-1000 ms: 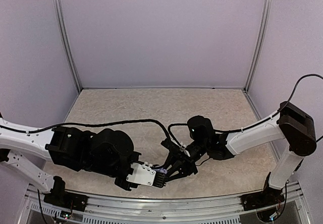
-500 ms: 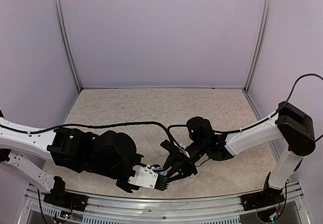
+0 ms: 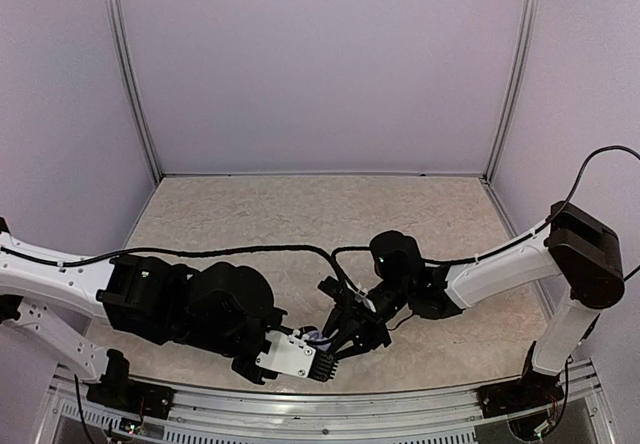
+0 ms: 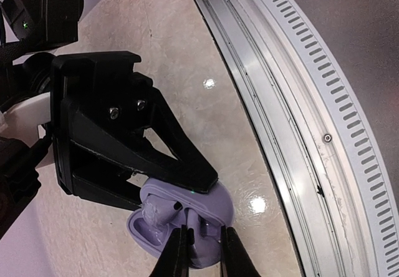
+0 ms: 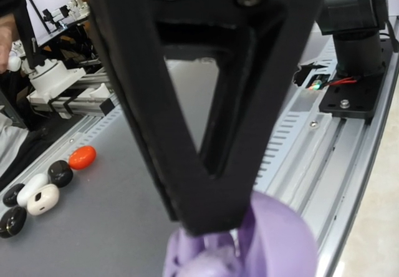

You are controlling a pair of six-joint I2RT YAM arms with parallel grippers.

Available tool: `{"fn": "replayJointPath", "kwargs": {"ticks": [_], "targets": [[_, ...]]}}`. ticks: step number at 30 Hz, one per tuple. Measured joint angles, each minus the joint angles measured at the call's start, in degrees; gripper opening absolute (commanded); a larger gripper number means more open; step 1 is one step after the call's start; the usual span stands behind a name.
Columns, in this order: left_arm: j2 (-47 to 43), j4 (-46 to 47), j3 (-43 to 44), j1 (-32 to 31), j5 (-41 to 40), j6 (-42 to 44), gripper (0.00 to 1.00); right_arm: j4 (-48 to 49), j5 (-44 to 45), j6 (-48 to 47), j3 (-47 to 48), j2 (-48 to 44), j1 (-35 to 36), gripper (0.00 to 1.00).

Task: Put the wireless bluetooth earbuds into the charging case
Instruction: Place the left earbud in the left side groove of the charging case.

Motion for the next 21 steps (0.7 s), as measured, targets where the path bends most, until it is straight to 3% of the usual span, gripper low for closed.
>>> {"fn": "replayJointPath", "kwargs": {"ticks": [21], "targets": [[1.09,-0.42,0.02,-1.57,-1.42,1.46,0.27,0.46,-0.39,0.20,0.02,1.38,1.46,0.00]]}}
